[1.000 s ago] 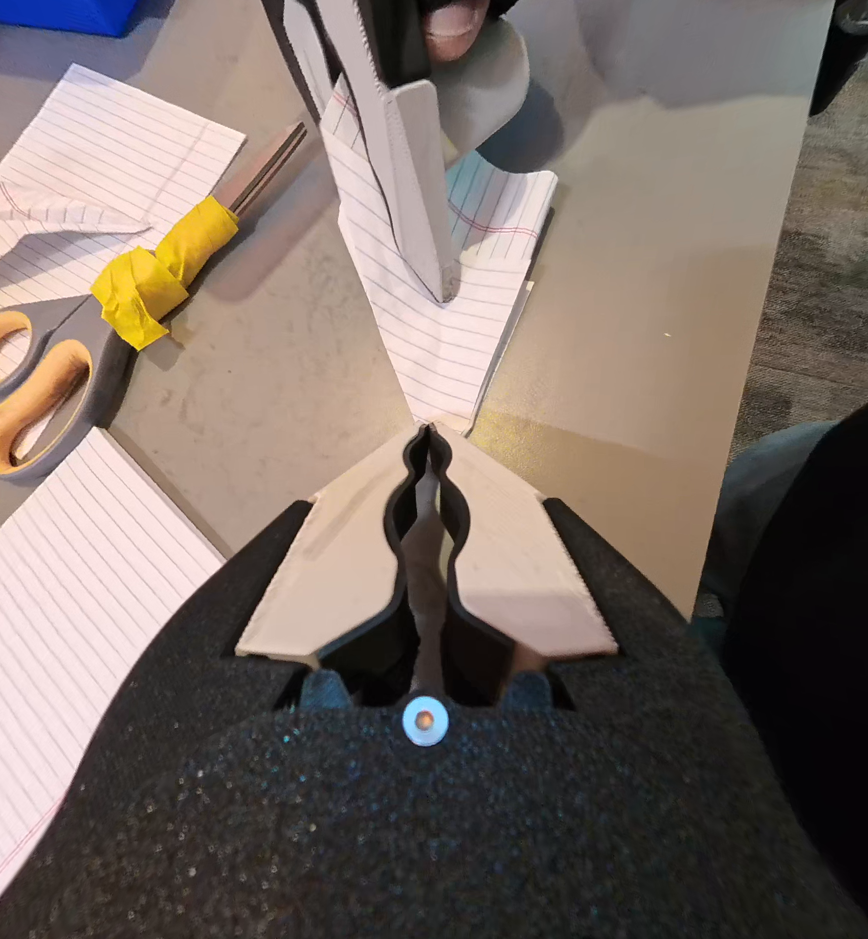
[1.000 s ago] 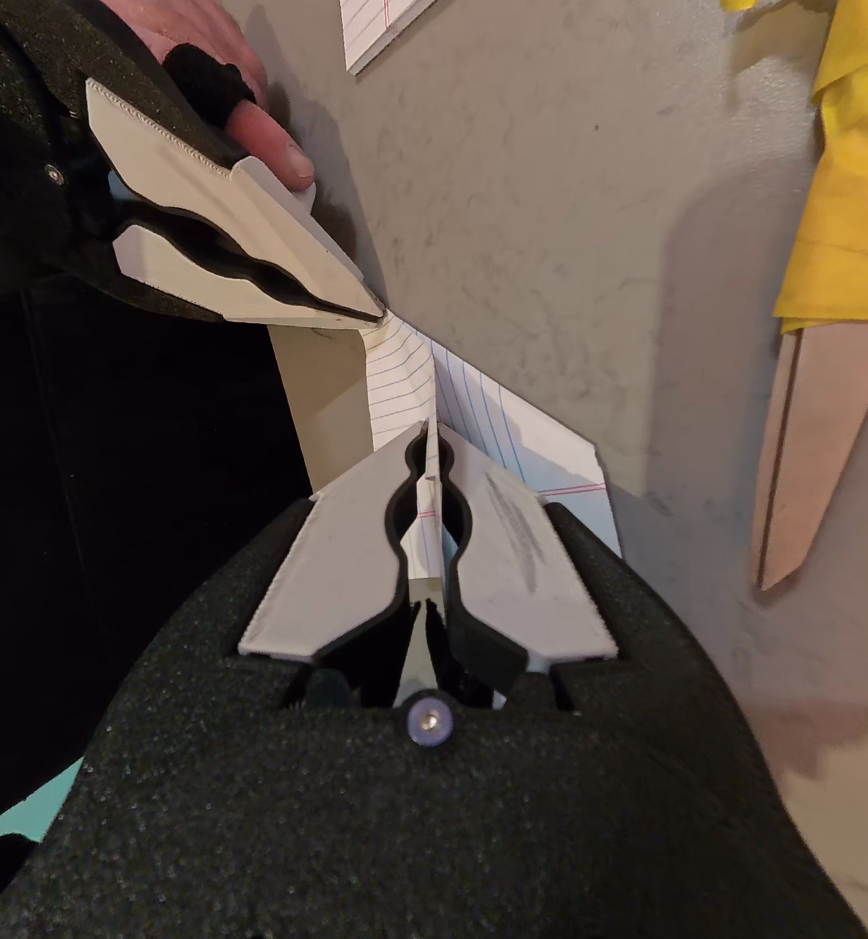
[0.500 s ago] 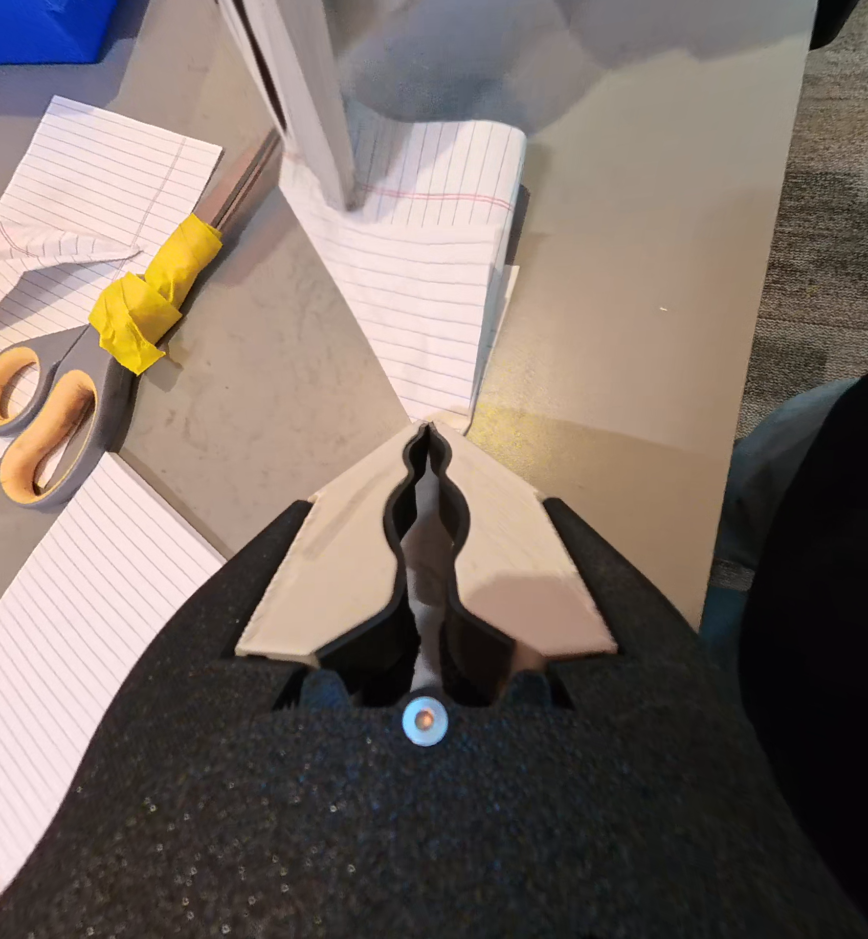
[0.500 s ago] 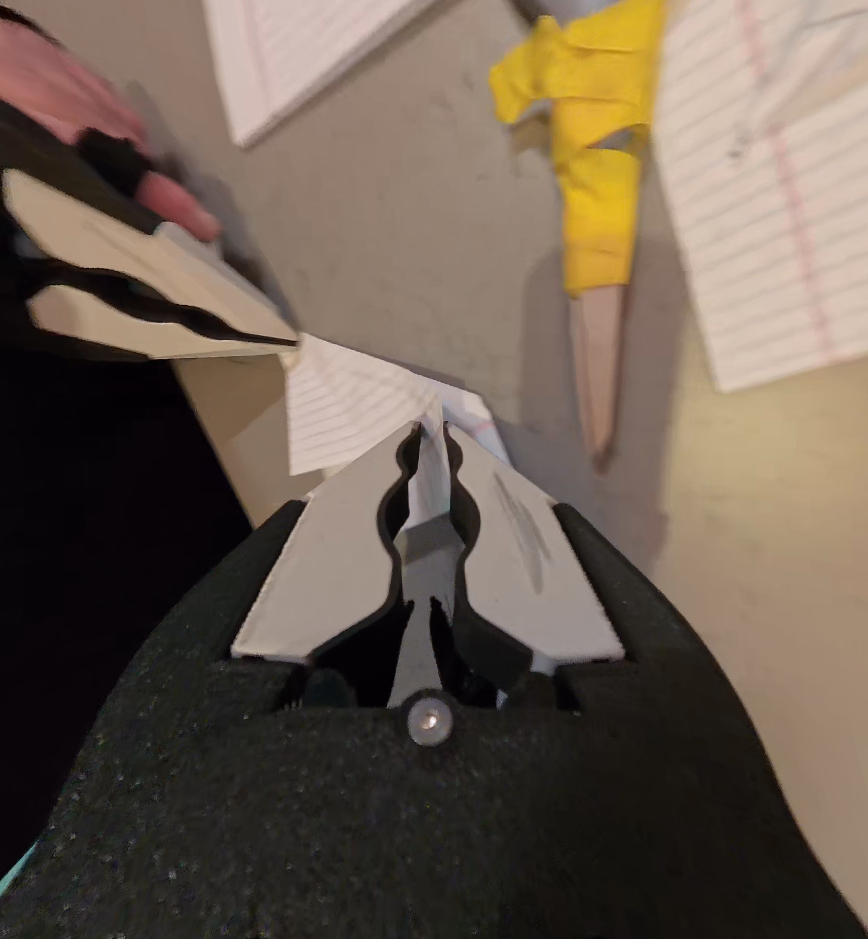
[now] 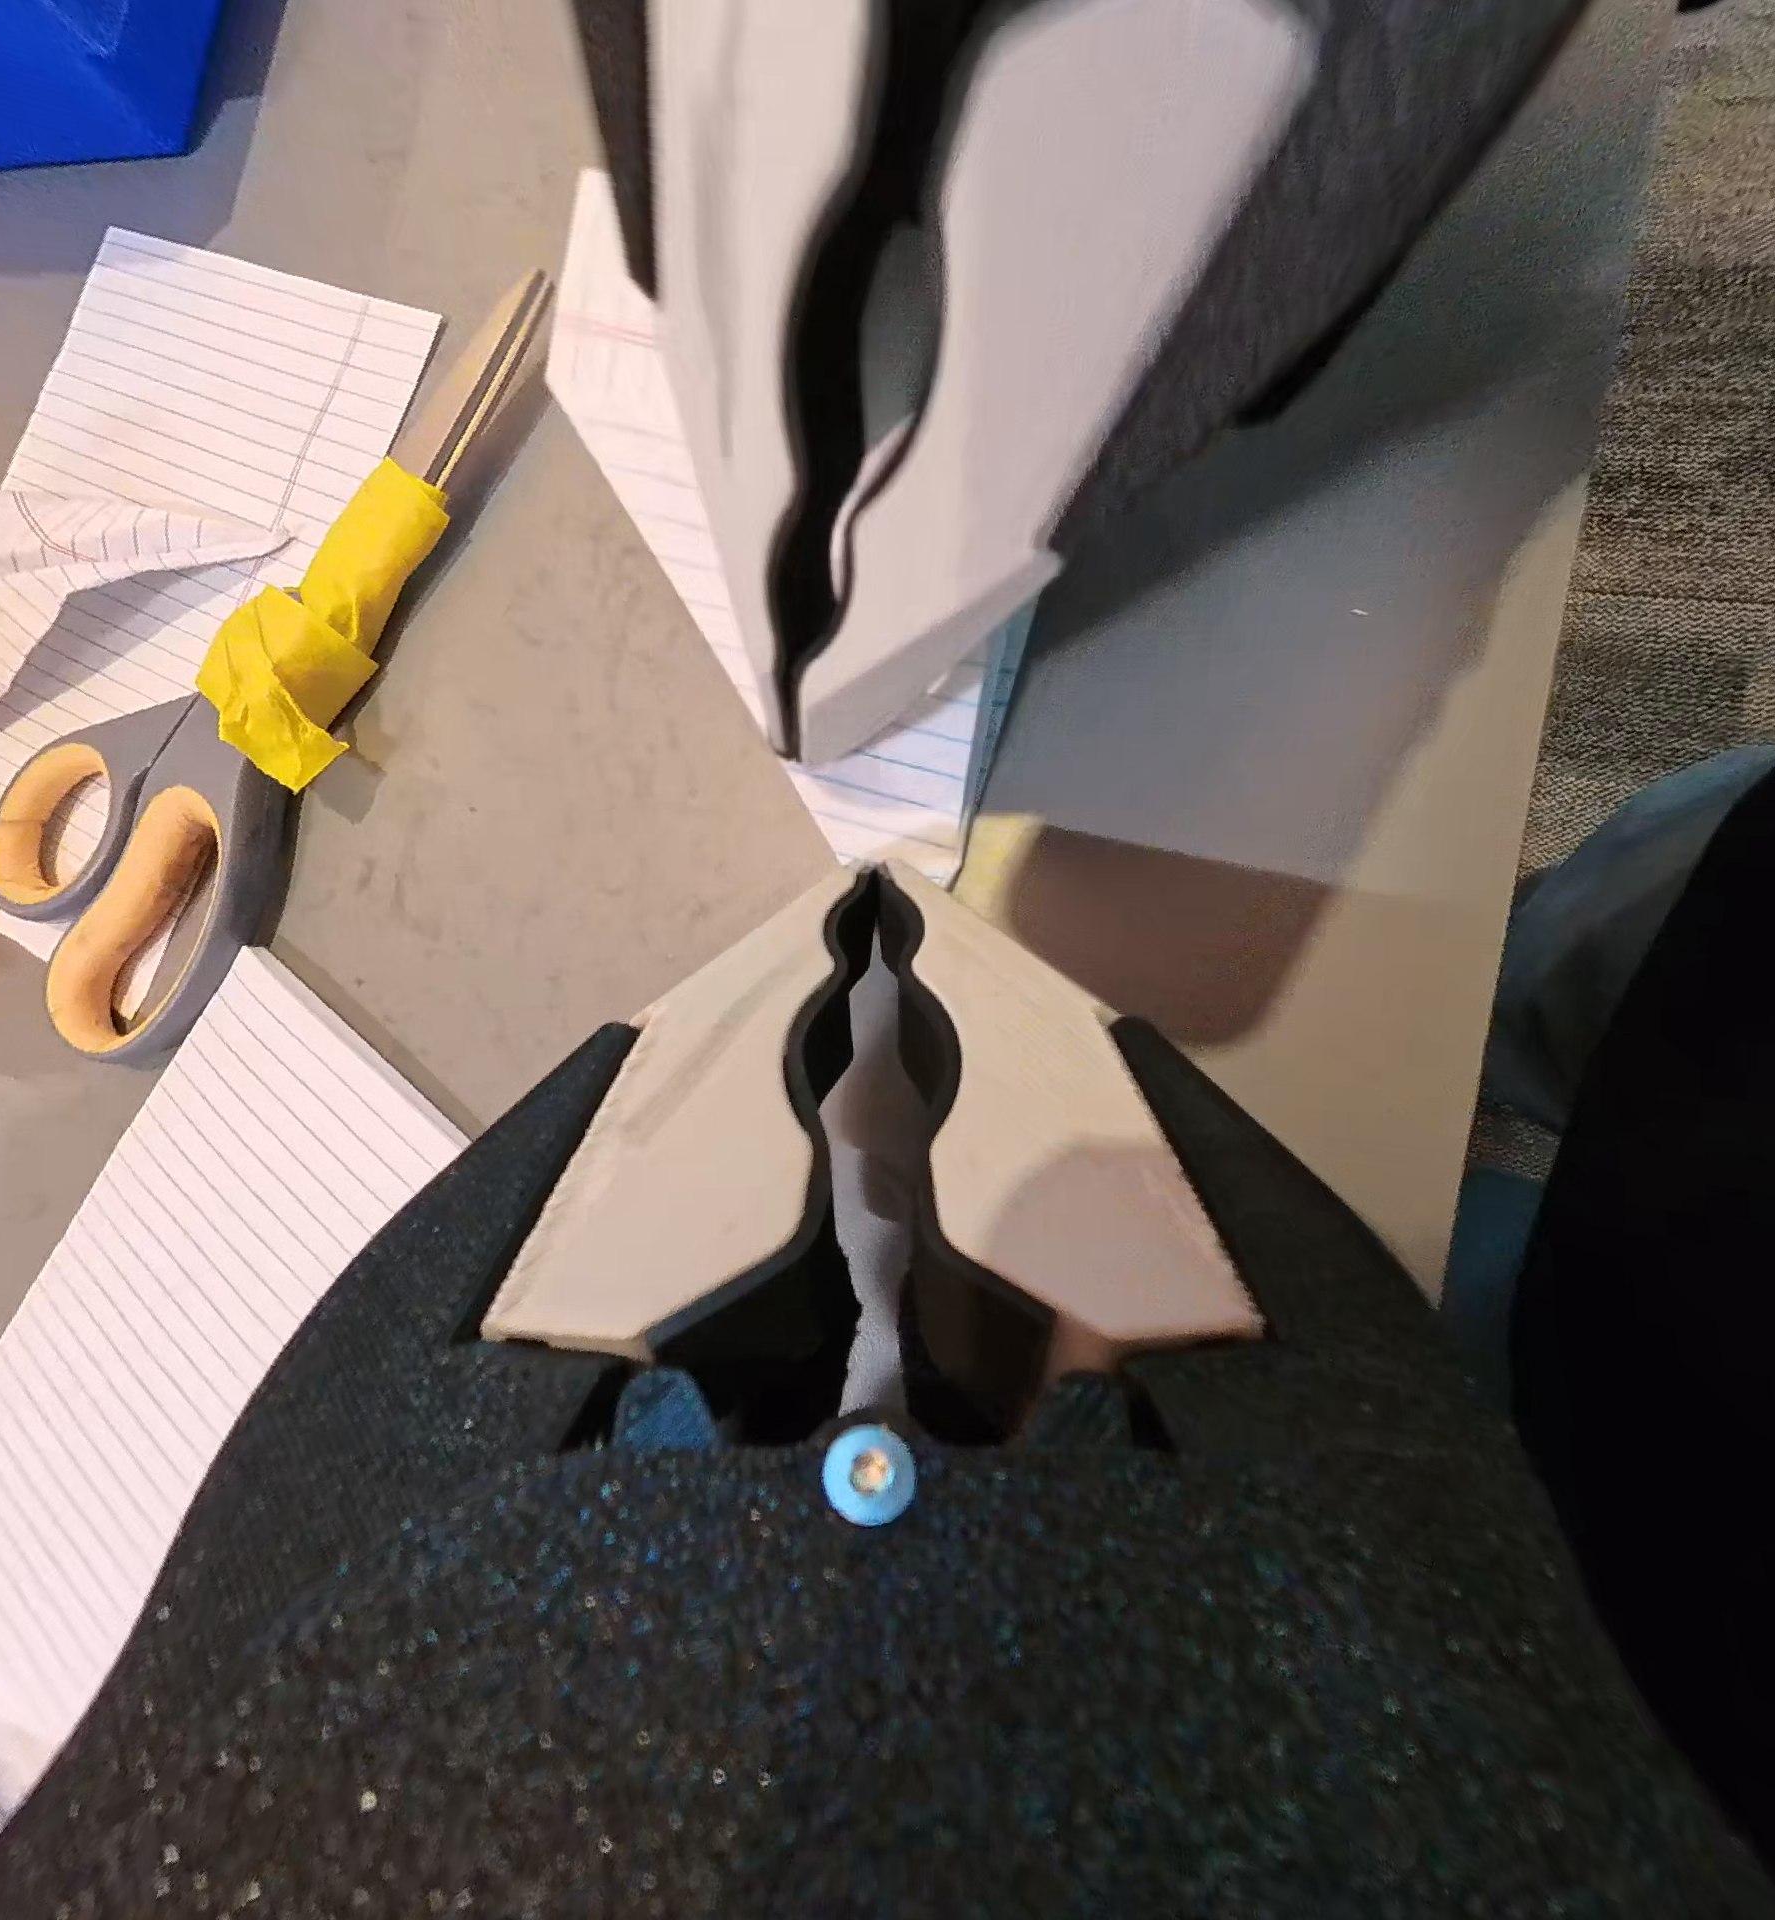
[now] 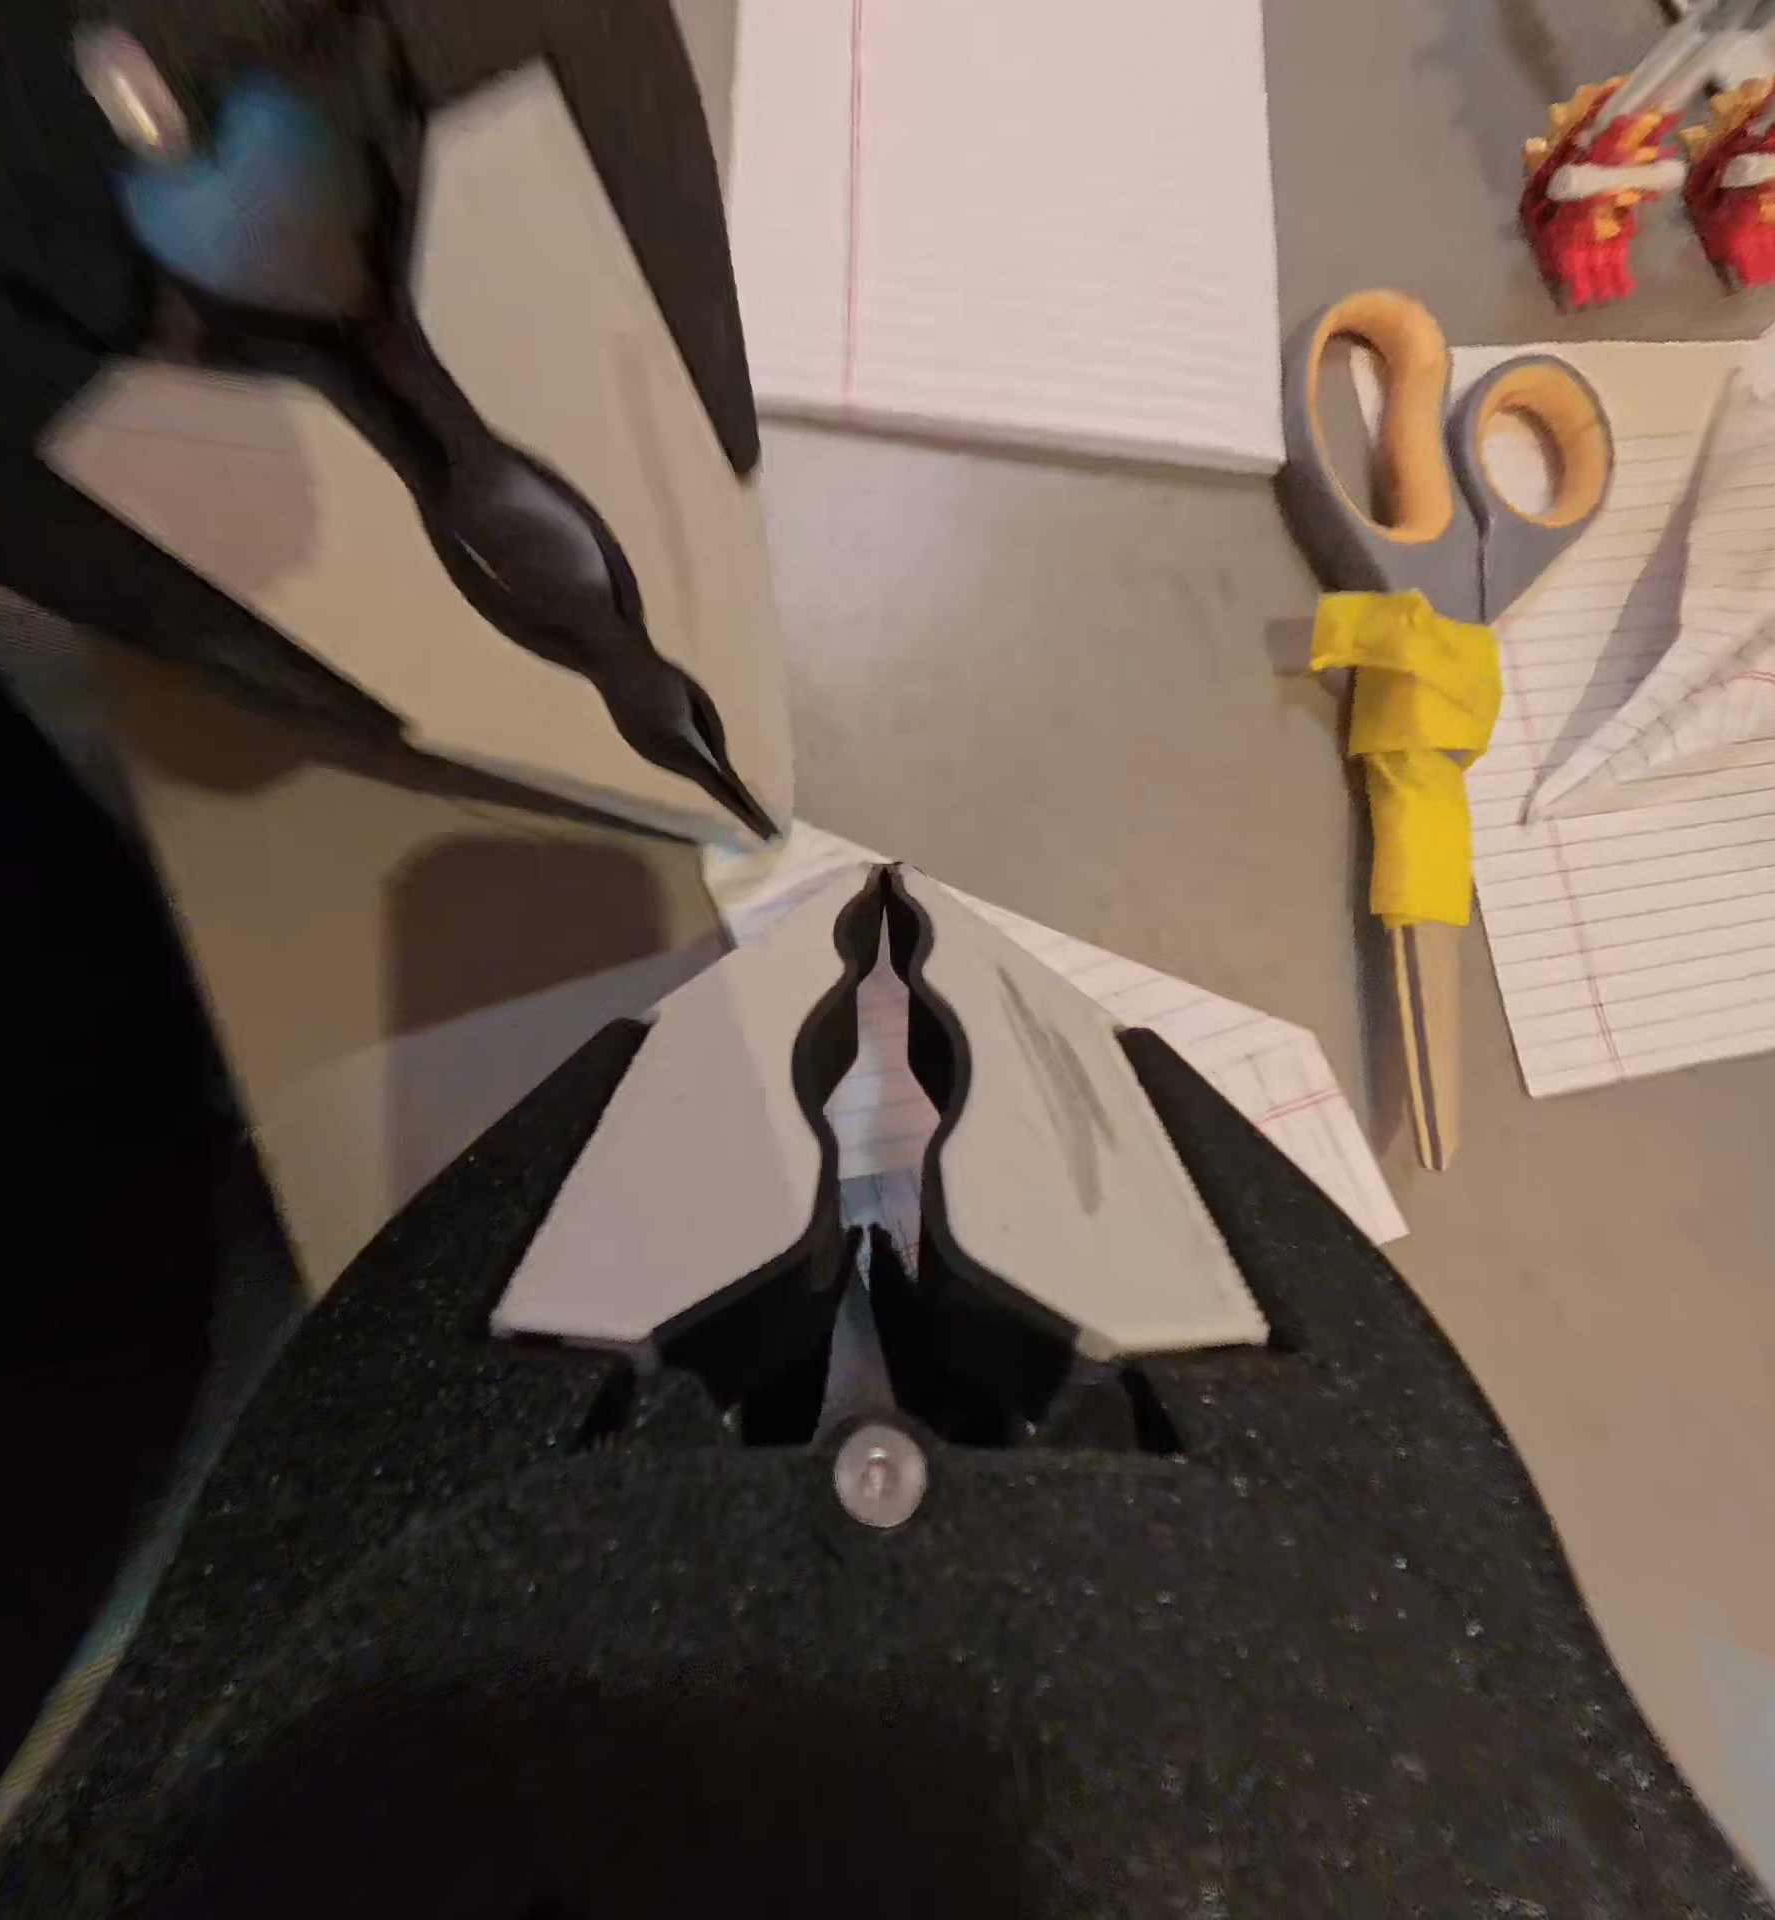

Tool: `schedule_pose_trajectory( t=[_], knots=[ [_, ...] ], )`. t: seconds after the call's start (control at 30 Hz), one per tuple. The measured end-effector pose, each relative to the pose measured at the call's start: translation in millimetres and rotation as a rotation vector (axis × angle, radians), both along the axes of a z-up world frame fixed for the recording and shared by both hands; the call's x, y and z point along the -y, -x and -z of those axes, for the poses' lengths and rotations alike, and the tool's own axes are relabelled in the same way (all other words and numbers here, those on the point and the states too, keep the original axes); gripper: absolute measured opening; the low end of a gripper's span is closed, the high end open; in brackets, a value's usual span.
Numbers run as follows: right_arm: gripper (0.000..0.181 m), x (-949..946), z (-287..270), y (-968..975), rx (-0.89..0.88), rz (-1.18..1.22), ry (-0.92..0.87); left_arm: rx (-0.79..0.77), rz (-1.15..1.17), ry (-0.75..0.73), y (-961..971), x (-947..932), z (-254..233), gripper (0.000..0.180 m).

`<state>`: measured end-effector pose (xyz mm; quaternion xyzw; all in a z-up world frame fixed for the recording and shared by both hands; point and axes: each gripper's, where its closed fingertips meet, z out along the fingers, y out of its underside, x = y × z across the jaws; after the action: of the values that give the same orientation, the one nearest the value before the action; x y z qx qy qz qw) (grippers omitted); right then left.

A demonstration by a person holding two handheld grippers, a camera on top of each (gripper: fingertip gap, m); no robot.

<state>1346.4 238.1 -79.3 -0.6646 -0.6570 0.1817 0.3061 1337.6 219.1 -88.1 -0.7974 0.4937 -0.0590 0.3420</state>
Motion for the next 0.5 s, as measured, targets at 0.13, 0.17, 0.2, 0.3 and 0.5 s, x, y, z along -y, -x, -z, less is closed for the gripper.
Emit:
schedule_pose_trajectory(
  t=[0.13,0.17,0.2,0.3,0.5],
  knots=[
    [0.0,-4.7,7.4,-4.4,-0.067,0.043,-0.076,-0.003,0.003,-0.017,0.0,-0.2,0.0,0.0],
    [0.0,-5.8,7.2,-5.4,-0.067,0.054,-0.07,-0.005,0.005,-0.022,-0.1,-0.2,-0.1,0.0],
    [0.0,-6.4,7.3,-5.8,-0.069,0.065,-0.043,-0.004,0.004,-0.024,-0.1,-0.2,-0.1,0.0],
    [0.0,-18.8,7.1,-12.5,-0.063,0.119,-0.027,-0.013,0.007,-0.032,-0.1,-0.2,-0.1,0.0],
    [0.0,-30.9,6.6,-19.8,-0.088,0.178,0.068,-0.006,-0.003,-0.028,-0.2,-0.1,-0.1,0.0]
  ],
)
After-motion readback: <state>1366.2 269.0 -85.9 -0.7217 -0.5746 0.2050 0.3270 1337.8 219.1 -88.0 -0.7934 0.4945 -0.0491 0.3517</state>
